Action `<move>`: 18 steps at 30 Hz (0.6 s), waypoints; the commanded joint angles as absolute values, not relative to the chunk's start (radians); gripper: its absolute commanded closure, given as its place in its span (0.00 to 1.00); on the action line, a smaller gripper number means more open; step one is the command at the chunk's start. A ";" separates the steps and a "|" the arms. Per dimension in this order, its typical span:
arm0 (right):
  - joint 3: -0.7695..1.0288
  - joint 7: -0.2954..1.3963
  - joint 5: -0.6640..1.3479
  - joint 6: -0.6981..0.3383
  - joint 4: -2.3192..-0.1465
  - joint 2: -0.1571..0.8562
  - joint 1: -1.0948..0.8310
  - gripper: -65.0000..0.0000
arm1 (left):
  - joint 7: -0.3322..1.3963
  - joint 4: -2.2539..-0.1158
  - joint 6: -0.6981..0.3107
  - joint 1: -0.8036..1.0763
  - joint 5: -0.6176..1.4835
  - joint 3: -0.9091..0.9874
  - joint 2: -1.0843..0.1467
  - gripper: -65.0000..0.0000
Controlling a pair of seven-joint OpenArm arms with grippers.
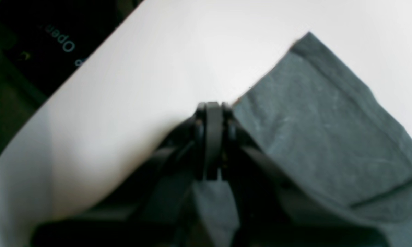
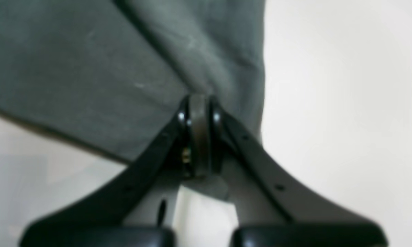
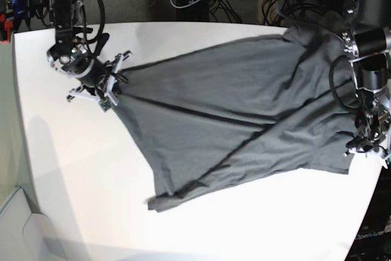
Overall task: Layout the t-shirt on the table in an organized manner, then fold the t-shirt properly
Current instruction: 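Hold the t-shirt with both grippers and pull it apart to smooth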
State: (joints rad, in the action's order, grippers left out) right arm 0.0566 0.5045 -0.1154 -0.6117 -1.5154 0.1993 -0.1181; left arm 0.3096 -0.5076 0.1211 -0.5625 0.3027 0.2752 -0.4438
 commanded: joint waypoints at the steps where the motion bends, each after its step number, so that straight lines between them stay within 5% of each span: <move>1: 0.077 0.565 -0.163 -0.608 -1.521 0.216 -0.117 1.00 | 0.283 -0.524 0.120 -0.590 0.298 0.277 -0.464 0.99; 10: 0.091 0.579 -0.162 -0.608 -1.817 0.147 -0.170 1.00 | 0.440 -0.707 0.119 -0.590 0.308 0.285 -0.415 1.00; 18: -0.031 0.581 -0.162 -0.608 -1.833 0.113 -0.134 1.00 | 0.469 -0.785 0.119 -0.565 0.297 0.277 -0.298 1.00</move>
State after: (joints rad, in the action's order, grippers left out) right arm -0.0341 0.6060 -0.1726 -0.6128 -1.8153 0.1131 -0.1532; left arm 0.4923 -0.7673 0.1127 -0.5320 0.3031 0.2729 -0.2783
